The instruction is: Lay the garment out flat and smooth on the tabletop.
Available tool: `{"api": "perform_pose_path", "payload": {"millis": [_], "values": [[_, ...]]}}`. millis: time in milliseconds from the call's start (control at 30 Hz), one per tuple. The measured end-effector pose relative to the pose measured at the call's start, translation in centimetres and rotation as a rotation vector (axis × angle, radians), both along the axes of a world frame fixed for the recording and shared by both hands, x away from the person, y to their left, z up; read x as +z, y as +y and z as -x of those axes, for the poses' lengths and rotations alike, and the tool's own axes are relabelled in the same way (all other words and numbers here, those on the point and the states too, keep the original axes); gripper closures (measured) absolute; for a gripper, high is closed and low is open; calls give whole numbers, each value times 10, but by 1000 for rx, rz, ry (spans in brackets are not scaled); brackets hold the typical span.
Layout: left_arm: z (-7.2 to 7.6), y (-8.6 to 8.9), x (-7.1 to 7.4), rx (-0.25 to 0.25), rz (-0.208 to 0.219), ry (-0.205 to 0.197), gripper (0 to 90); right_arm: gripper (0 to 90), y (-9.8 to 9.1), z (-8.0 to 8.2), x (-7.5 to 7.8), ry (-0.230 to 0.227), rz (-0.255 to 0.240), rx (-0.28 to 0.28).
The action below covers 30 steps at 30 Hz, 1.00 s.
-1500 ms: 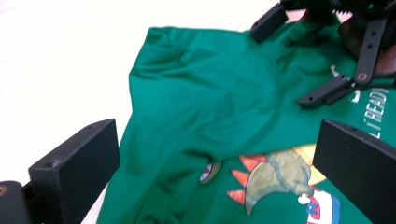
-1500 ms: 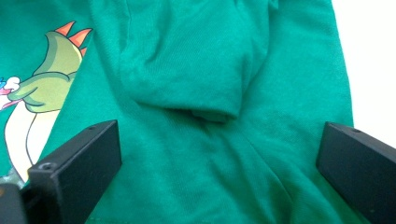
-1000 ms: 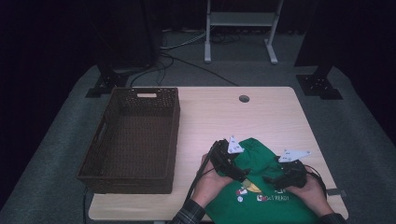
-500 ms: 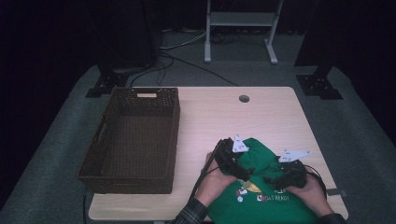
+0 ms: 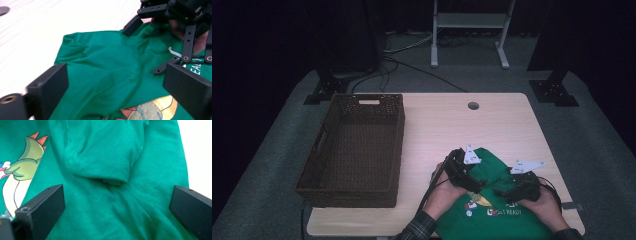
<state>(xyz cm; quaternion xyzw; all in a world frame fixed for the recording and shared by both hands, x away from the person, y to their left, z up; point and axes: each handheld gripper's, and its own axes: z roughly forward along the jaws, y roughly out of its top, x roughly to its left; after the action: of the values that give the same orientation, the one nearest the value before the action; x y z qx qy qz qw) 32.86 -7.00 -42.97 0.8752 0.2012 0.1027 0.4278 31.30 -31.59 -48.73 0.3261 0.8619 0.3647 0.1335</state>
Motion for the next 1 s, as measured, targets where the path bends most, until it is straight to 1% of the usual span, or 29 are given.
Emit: {"api": "perform_pose_path", "payload": {"millis": [67,133,200,267,333,367,467,500,600,667,733,900,933,1000], "values": [[0,-1,-1,0,3,-2,129,0,0,0,0,0,0,0],[-1,-3,-2,-20,14,0,190,0,0,0,0,0,-1,0],[0,-4,-2,-25,10,-3,237,0,0,0,0,1,-1,0],[0,-6,-5,-43,-3,3,283,0,0,0,0,0,-1,0],[0,-7,-5,-46,-6,8,329,0,0,0,0,0,0,0],[0,-8,-7,-60,-4,21,356,0,0,0,0,0,-1,0],[1,-10,-9,-74,1,27,436,0,0,0,0,0,0,0],[2,-12,-10,-90,-4,29,458,0,0,0,0,0,0,0],[4,-14,-10,-101,-11,29,500,0,0,0,0,0,-1,0],[6,-16,-12,-113,-21,27,511,0,0,0,0,0,-1,0],[6,-17,-13,-116,-20,29,531,0,0,0,0,1,-2,-1],[6,-21,-19,-120,-33,29,546,0,0,0,0,0,1,1],[5,-22,-23,-119,-37,38,546,0,0,0,0,1,-1,0],[5,-23,-25,-120,-38,42,546,0,0,0,0,1,-1,-1]]}}
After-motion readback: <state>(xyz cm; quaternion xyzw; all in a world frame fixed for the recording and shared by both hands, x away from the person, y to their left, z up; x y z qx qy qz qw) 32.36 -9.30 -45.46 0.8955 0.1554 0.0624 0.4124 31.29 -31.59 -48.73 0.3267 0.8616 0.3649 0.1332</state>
